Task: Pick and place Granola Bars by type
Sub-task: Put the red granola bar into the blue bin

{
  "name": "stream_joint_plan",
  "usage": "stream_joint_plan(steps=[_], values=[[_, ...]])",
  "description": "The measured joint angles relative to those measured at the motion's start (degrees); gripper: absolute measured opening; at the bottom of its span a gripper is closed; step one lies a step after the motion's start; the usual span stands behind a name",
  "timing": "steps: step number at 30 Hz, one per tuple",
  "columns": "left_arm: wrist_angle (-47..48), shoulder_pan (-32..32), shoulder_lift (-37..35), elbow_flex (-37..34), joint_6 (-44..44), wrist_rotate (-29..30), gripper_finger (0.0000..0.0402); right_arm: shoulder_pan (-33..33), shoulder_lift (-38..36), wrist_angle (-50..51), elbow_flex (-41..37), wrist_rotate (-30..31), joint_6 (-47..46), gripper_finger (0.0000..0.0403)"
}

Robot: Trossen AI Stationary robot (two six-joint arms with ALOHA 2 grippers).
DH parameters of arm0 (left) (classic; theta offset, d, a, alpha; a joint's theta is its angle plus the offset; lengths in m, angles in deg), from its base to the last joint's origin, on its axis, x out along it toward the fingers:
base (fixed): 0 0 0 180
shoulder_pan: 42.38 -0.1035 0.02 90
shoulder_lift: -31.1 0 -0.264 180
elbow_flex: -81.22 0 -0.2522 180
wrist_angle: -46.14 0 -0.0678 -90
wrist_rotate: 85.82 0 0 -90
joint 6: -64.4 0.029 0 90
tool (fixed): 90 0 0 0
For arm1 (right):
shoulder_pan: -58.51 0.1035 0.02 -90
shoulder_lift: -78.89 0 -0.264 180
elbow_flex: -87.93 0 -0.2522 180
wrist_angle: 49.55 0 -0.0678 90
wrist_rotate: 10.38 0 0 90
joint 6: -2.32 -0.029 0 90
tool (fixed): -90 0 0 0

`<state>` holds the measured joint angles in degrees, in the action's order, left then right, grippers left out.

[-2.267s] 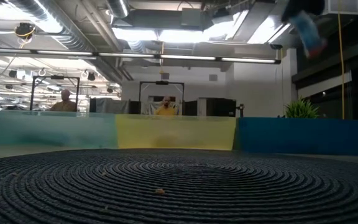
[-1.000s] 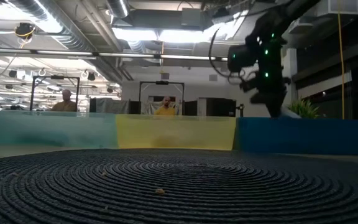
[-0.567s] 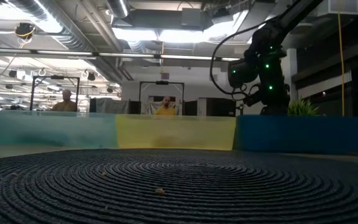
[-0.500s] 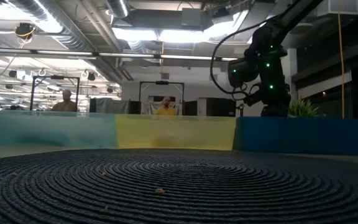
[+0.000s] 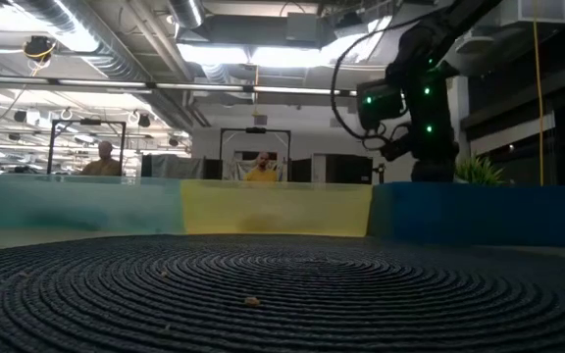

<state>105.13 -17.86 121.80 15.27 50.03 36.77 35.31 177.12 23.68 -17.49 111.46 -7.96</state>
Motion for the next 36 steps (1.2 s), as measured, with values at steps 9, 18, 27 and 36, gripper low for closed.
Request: stream_joint_plan(steps=[9, 18, 27, 36], values=[[0.00, 0.12, 0.00, 0.00, -2.30, -0.64, 0.0102, 3.52, -5.28, -0.03, 0.07, 6.69, -1.99, 0.0053], [0.00, 0.96, 0.02, 0.00, -2.90, -0.69, 0.0100, 7.14, -6.42, 1.00, 0.11, 3.78, -4.10, 0.0053], [0.02, 1.36, 0.02, 0.01, -2.89, -0.62, 0.0101, 8.65, -6.42, 1.43, 0.13, 3.87, -2.89, 0.0059], [0.02, 1.36, 0.02, 0.02, -2.90, -0.62, 0.0097, 9.12, -6.42, 3.05, 0.44, 3.93, -2.96, 0.0167]])
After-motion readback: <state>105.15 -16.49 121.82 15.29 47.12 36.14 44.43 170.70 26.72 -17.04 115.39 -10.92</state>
